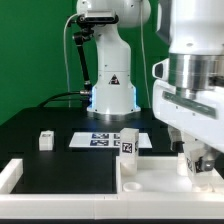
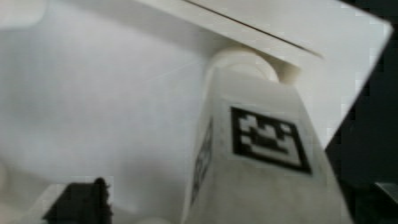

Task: Assemble square table

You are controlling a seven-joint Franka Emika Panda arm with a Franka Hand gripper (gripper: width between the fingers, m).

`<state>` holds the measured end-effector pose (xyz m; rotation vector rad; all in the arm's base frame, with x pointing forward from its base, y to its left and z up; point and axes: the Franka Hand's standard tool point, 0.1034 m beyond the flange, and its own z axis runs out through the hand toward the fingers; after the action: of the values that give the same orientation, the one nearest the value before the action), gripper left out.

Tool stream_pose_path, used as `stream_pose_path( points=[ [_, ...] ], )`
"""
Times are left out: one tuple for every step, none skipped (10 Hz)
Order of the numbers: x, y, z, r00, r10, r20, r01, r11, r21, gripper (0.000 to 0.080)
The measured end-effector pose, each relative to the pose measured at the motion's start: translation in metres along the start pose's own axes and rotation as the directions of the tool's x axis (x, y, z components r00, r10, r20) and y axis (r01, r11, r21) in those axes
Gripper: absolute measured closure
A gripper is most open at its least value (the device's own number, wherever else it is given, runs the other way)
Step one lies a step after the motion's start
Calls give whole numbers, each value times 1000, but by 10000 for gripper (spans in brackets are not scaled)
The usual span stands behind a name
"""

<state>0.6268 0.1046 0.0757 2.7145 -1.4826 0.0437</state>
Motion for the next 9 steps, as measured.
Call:
stream_pose_path(
  points=[
    [-4, -1, 1, 997, -77, 0, 77, 997, -1, 156],
    [-1, 1, 1, 991, -135, 0, 135, 991, -1, 150],
    [1, 1, 1, 984, -176, -1, 176, 984, -2, 150],
    [0, -3, -1, 964, -265, -18, 265, 964, 21, 150],
    [-5, -8, -7, 937, -340, -82, 346, 934, 83, 150],
    [-10, -7, -10, 917, -383, -115, 394, 912, 109, 150],
    [-8, -9, -15, 891, -428, -151, 447, 886, 126, 150],
    [-7, -8, -15, 858, -488, -161, 507, 854, 113, 150],
    [-6, -8, -14, 818, -551, -169, 570, 816, 100, 150]
  ],
)
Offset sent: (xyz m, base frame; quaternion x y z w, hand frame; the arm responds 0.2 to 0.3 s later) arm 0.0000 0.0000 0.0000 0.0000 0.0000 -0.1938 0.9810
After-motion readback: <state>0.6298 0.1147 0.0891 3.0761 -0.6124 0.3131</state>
